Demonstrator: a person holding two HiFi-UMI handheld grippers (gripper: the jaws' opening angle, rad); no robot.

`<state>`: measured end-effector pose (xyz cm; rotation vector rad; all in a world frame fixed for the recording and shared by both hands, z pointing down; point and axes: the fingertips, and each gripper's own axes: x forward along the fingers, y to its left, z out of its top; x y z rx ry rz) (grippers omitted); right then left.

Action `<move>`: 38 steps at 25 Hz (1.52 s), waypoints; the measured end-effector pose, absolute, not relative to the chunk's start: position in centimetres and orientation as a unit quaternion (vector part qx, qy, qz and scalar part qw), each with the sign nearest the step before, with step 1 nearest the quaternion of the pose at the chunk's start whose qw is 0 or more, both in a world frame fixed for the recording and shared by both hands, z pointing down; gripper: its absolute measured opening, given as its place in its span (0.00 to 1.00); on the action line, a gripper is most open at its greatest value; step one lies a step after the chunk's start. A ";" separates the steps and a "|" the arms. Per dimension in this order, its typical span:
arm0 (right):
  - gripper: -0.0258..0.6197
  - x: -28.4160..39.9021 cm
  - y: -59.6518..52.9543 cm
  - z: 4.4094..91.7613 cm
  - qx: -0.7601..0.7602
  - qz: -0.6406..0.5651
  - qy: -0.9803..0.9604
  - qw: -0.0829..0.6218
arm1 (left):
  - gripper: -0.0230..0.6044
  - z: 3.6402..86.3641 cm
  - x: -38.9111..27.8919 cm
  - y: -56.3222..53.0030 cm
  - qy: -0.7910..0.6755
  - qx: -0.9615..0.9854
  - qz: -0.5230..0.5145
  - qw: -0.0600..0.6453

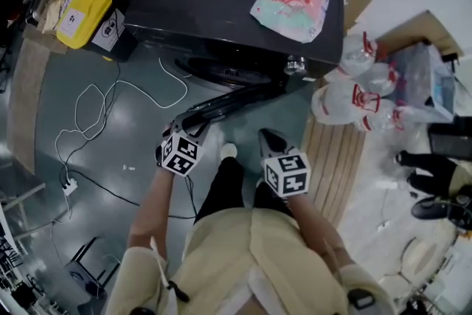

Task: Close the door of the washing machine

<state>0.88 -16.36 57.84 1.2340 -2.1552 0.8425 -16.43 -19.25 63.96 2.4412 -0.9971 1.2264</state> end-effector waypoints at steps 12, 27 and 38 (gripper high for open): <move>0.05 -0.1 -17.7 58.4 0.471 0.322 -0.778 0.263 | 0.27 63.9 -17.8 -23.2 -0.310 0.845 0.427 0.089; 0.05 -0.8 -18.7 58.9 0.500 0.341 -0.757 0.248 | 0.28 63.9 -18.5 -27.5 -0.267 0.853 0.444 0.060; 0.05 -0.3 -18.3 59.6 0.518 0.352 -0.738 0.252 | 0.29 63.8 -18.8 -30.7 -0.252 0.861 0.442 0.032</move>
